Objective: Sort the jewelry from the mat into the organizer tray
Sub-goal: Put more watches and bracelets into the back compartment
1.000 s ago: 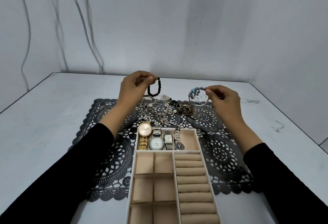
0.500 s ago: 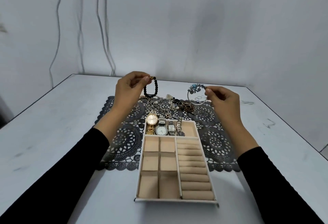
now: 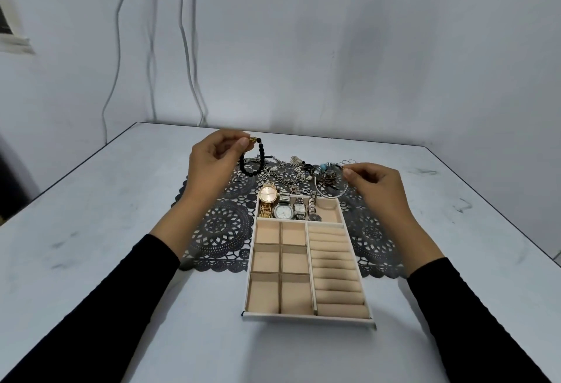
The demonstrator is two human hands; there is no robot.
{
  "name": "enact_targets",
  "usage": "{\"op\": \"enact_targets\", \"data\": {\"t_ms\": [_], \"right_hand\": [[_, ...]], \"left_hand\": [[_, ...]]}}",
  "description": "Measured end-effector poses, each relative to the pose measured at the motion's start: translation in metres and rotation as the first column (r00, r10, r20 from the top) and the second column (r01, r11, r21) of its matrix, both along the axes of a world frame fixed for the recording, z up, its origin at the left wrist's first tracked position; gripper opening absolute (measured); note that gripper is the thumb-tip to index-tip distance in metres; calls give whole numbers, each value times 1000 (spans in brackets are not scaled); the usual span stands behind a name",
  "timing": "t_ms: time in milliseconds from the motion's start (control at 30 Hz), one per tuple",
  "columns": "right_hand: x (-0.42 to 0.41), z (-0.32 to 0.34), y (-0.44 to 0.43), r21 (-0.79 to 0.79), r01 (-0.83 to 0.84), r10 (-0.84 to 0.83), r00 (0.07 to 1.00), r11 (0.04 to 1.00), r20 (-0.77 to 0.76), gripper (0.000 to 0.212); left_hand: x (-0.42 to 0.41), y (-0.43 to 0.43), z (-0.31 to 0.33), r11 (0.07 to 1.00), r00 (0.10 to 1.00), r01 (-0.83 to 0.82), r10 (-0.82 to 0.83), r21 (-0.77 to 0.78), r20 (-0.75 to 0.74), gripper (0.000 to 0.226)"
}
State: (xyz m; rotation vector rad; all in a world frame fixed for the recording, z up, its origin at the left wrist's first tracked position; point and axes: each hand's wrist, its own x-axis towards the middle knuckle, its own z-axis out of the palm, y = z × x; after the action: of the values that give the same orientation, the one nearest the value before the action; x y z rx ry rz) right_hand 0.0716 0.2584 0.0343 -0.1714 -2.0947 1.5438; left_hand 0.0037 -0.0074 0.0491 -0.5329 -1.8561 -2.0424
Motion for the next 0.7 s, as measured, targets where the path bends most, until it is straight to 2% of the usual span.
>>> {"op": "enact_targets", "data": {"t_ms": [300,500,700], "right_hand": [[4,-3,-7,74,-123,111,982,990,156,10],[3,-6,-6,134,-143,104,959,981,263,7],[1,-8,-3,202,-154,88,949,967,302,7]], "left_hand": [[6,1,1,1000,1000,7,-7,9,-5,14],[9,3,4,1000,1000,10,-9,24,-18,12],[11,4,6,999,999,19,-18,38,-28,12]]}}
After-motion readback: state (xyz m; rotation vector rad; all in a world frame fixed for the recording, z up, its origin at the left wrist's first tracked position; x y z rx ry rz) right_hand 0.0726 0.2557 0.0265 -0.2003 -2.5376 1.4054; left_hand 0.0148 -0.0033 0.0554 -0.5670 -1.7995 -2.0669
